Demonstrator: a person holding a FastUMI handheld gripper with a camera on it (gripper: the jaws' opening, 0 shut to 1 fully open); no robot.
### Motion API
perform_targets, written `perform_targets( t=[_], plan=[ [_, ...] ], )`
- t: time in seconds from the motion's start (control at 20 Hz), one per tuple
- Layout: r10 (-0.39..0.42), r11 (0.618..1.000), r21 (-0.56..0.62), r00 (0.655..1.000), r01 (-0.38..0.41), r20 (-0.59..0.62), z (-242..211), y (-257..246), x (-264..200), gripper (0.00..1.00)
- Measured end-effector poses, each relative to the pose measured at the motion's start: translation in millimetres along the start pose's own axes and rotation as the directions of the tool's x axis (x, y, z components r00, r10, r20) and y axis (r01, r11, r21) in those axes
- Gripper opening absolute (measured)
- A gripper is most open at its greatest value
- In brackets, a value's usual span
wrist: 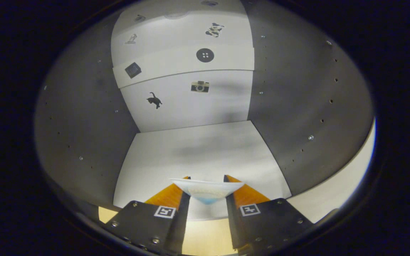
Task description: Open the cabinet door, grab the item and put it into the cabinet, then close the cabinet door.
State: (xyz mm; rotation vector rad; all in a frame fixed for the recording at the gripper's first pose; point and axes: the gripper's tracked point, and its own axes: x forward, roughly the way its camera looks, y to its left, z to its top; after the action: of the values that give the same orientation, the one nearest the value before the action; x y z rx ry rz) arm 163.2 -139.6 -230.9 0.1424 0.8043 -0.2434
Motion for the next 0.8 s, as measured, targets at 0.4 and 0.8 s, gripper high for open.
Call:
perform_targets(
  t=[0.4,0.8],
  plan=[
    [0.068,0.998,0.001,0.991,-0.069,0.112,17,13,-17,0.93],
    [0.116,0.990,0.029,0.910,-0.139,0.398,63,13,-78,0.97]
  ],
)
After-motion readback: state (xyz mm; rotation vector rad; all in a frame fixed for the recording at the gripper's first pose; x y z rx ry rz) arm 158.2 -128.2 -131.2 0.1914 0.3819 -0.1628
